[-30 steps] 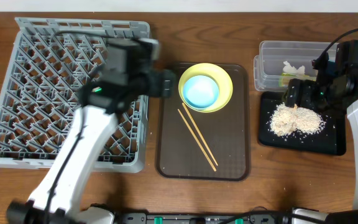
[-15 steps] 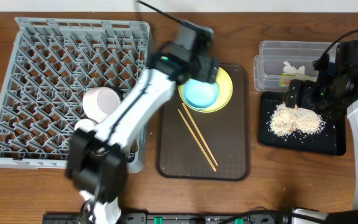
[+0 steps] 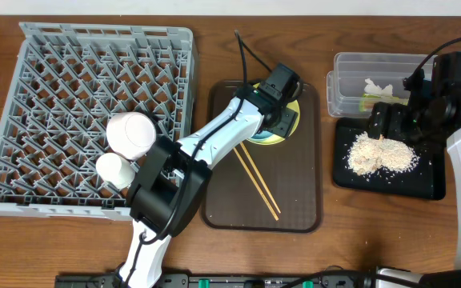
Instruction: Sort waste into correct bins and load items into the dishwasher
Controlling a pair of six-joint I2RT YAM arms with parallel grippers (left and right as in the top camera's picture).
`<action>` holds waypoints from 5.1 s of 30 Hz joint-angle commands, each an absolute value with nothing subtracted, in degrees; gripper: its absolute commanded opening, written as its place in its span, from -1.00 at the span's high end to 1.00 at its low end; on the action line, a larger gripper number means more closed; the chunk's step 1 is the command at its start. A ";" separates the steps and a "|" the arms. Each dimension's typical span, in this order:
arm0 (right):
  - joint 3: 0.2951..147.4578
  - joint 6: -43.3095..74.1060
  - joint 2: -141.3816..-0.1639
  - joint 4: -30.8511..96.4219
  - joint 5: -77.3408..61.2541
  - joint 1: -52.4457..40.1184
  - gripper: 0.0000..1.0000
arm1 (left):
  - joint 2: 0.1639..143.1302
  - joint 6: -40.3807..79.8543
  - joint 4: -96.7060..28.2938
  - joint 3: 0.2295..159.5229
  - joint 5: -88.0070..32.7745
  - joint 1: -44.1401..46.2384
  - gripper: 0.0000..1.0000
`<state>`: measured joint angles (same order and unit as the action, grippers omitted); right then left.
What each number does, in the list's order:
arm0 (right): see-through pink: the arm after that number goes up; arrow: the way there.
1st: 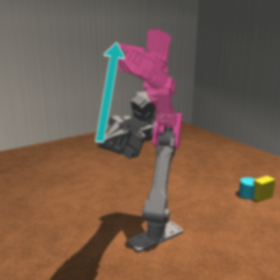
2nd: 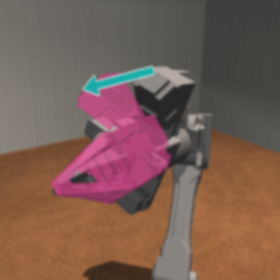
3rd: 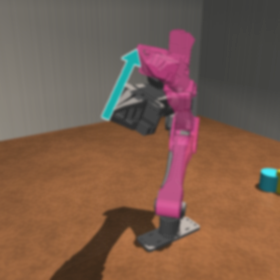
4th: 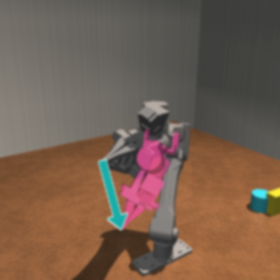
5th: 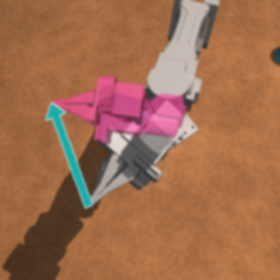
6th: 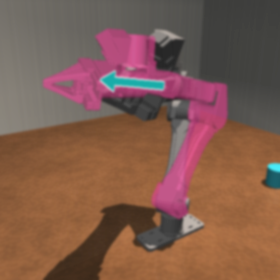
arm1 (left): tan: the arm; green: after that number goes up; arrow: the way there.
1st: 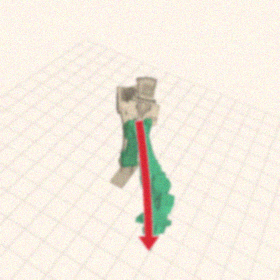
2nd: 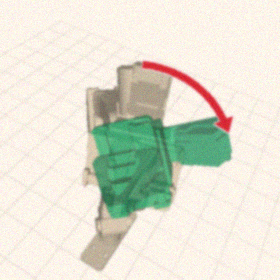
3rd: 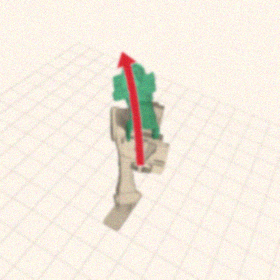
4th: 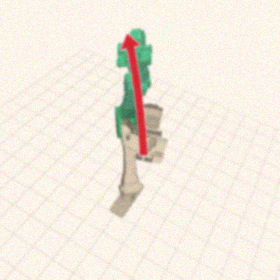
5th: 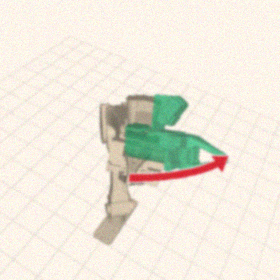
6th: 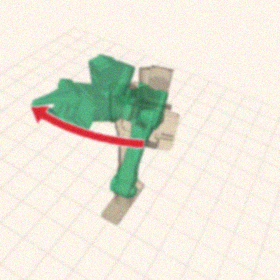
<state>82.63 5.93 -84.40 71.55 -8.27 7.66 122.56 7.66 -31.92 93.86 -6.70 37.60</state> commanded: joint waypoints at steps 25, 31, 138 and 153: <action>83.24 6.81 -83.74 72.18 -7.97 7.97 -0.99 | 125.82 7.79 -34.87 93.25 -3.36 38.33 0.82; 83.24 6.81 -83.74 72.23 -7.97 7.97 -0.99 | 122.61 7.79 -35.09 93.76 -3.38 38.33 0.85; 83.24 6.79 -83.74 72.66 -7.94 7.97 -0.98 | 104.44 -1.48 -42.59 94.02 -47.53 -1.10 0.85; 83.24 6.79 -83.74 72.77 -7.94 7.97 -0.98 | 115.35 1.34 -42.37 94.02 -75.35 -13.80 0.85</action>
<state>82.63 6.11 -84.40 72.62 -8.08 7.66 113.21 0.30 -42.35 93.80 -67.29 -12.01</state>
